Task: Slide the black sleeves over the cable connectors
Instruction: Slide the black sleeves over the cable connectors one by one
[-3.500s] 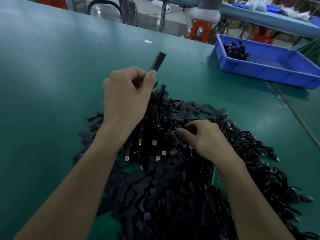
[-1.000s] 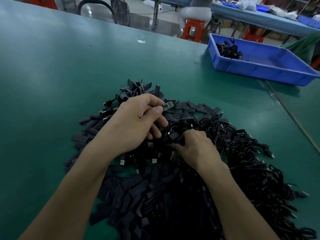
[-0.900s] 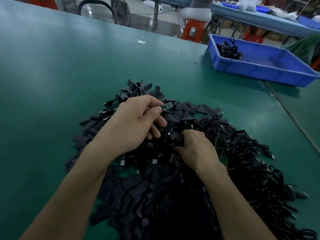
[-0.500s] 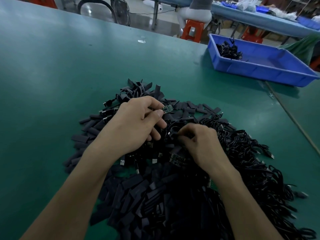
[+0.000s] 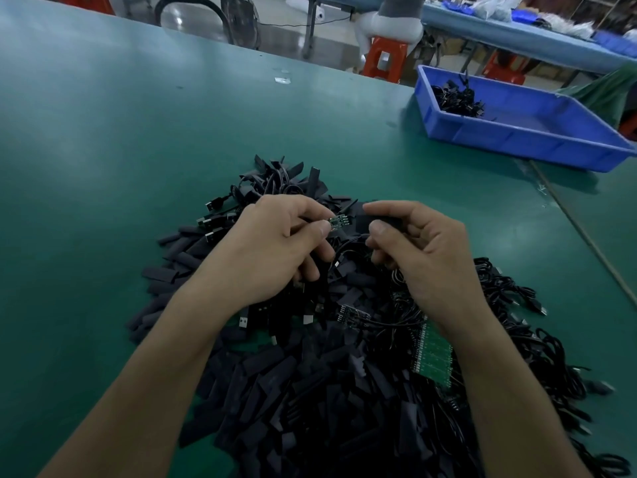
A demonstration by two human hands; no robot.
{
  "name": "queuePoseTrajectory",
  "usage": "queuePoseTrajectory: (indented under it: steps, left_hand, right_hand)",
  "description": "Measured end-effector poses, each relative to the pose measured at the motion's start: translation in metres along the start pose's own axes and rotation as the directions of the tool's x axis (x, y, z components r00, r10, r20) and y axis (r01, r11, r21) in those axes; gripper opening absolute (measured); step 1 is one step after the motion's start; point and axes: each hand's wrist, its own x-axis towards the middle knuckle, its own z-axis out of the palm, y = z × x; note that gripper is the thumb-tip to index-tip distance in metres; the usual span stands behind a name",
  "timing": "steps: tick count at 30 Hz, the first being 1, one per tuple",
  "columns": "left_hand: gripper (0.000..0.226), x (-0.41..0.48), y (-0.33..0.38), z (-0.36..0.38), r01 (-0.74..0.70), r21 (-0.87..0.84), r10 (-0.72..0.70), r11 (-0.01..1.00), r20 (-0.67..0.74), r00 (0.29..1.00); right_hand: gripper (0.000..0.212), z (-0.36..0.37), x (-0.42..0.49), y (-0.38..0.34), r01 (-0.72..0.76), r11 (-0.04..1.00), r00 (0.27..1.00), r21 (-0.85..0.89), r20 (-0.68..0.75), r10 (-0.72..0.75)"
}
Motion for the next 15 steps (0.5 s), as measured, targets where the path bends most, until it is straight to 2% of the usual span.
queuePoseTrajectory:
  steps: [8, 15]
  left_hand:
    - [0.018, -0.0007, 0.0016, -0.0016, 0.022, -0.108, -0.020, 0.994, 0.018, 1.000]
    - [0.021, -0.0002, 0.0035, -0.0008, 0.043, -0.141, -0.042, 0.989, 0.009, 0.999]
  right_hand:
    - [0.023, 0.0029, -0.0001, 0.0022, 0.024, 1.000, 0.999, -0.018, -0.034, -0.024]
    - [0.017, 0.0024, 0.0017, 0.0049, 0.059, 0.996, 0.996, -0.061, -0.066, -0.063]
